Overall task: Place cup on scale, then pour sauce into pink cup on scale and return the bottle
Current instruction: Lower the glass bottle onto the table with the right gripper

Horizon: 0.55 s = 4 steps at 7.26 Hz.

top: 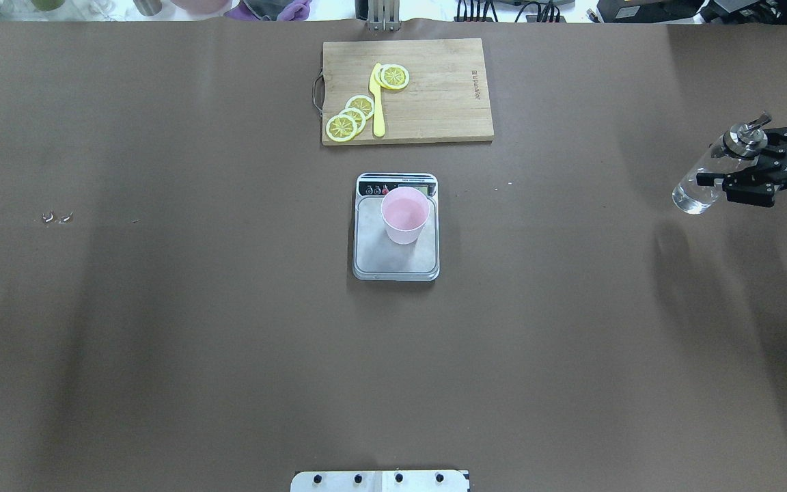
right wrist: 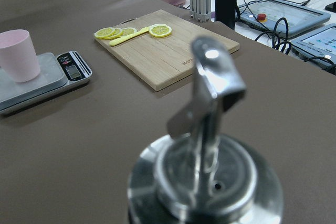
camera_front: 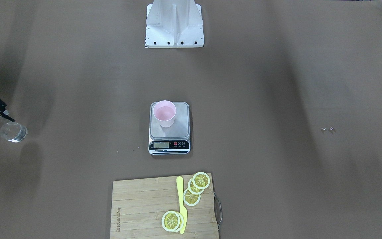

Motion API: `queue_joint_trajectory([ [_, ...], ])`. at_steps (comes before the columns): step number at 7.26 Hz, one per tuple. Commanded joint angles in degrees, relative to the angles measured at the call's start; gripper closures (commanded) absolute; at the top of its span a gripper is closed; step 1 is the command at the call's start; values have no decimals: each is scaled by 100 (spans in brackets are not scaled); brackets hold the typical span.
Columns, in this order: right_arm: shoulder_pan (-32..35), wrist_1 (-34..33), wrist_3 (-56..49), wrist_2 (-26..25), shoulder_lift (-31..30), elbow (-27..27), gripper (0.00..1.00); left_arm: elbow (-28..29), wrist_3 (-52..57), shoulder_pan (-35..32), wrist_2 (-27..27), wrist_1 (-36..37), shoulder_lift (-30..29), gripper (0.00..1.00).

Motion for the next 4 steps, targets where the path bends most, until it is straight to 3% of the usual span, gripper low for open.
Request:
queue_joint_trajectory([
  [1, -47, 20, 2, -21, -9, -149, 66, 12, 0, 0, 25, -147, 1, 0],
  [4, -135, 20, 151, -30, -44, -238, 66, 47, -17, 0, 25, -359, 27, 0],
])
